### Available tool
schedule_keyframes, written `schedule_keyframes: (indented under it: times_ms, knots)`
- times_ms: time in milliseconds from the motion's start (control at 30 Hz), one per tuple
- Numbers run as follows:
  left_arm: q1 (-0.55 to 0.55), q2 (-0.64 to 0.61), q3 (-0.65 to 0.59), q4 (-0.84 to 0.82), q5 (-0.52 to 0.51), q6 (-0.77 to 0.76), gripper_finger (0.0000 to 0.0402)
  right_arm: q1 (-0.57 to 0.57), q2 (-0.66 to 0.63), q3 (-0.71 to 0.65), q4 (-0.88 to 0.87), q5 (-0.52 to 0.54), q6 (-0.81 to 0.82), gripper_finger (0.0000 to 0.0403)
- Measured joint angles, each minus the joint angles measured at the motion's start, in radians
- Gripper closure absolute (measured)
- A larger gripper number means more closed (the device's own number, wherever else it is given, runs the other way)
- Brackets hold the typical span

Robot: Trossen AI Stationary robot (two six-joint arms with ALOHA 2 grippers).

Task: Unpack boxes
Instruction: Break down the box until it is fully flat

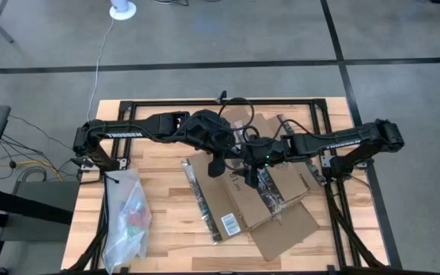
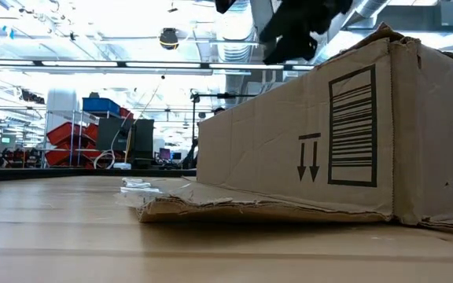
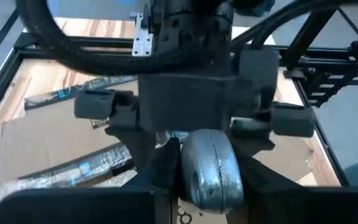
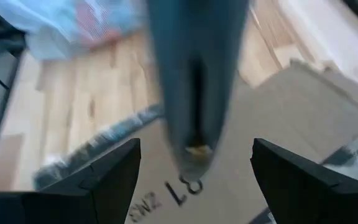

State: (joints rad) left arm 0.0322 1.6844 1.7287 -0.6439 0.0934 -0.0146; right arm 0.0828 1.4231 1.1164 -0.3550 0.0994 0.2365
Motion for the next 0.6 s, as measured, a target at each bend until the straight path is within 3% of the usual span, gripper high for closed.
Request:
schedule_keyframes:
  times_ms: [600]
  knots:
    - [-0.002,0.002,-0.015,-0.015,0.007,0.010,0.0347,-0.052,-0.043,0.003,0.050,-0.002,-0.039,0.0117]
